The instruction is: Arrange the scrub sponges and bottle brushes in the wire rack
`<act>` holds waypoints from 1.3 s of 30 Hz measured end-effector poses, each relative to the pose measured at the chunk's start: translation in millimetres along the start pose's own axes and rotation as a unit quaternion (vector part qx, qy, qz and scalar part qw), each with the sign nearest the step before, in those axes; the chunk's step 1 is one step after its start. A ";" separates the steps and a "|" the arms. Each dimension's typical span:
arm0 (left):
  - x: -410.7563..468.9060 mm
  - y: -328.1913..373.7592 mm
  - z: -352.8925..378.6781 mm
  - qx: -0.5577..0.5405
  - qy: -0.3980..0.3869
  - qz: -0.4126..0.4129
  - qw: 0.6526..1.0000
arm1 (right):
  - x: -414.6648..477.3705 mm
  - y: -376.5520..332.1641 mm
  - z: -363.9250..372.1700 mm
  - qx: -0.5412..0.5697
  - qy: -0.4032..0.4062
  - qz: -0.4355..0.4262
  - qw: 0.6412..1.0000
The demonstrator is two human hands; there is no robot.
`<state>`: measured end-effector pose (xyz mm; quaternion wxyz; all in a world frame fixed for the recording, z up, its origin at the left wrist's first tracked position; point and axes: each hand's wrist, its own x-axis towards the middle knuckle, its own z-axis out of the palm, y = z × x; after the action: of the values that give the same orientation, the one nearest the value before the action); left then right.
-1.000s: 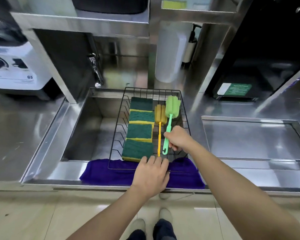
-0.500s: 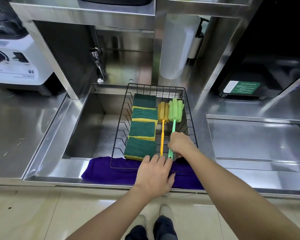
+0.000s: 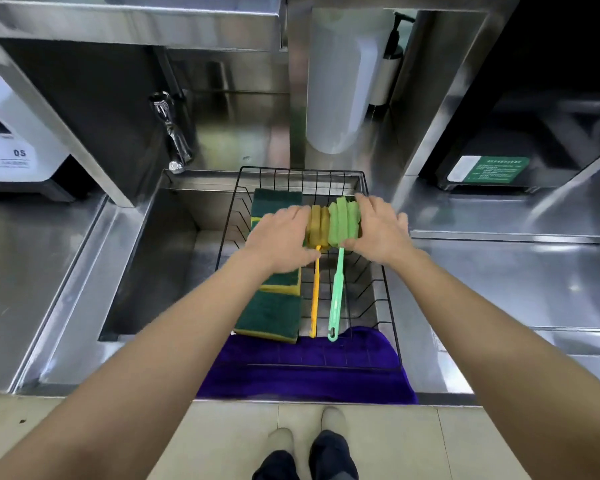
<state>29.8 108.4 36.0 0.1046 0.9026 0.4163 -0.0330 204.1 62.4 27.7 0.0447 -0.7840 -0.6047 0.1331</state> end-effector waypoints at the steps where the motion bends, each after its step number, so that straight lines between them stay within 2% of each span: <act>1: 20.6 -1.6 4.6 0.006 -0.030 0.000 1.000 | 12.2 6.6 2.6 -0.003 -0.015 -0.008 1.000; 4: 71.2 0.7 21.6 0.004 -0.091 -0.004 0.996 | 43.4 23.0 10.8 -0.034 -0.064 -0.030 0.997; 11: 77.8 5.6 36.5 0.055 -0.070 0.034 0.995 | 43.2 5.4 18.6 -0.092 -0.098 -0.076 0.988; 13: 74.8 4.6 39.6 0.057 -0.055 0.039 0.996 | 40.9 3.2 19.8 -0.106 -0.078 -0.099 0.986; 15: 77.2 2.2 44.0 0.059 -0.060 0.037 0.996 | 44.3 4.2 21.2 -0.109 -0.063 -0.120 0.985; 19: 84.6 -4.5 50.0 0.086 -0.059 0.014 0.994 | 55.2 6.0 21.8 -0.113 -0.083 -0.146 0.979; 29: 89.5 -3.5 49.2 0.163 -0.056 -0.011 0.985 | 70.0 1.5 31.6 -0.199 -0.141 -0.132 0.961; 39: 73.3 -9.1 58.3 0.120 -0.043 0.031 0.991 | 63.5 -2.3 31.1 -0.209 -0.117 -0.141 0.961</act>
<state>72.2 156.1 -33.1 0.0142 0.9190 0.3761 -0.1178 208.6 121.2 -11.5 -0.1725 -0.6618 -0.7243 0.0869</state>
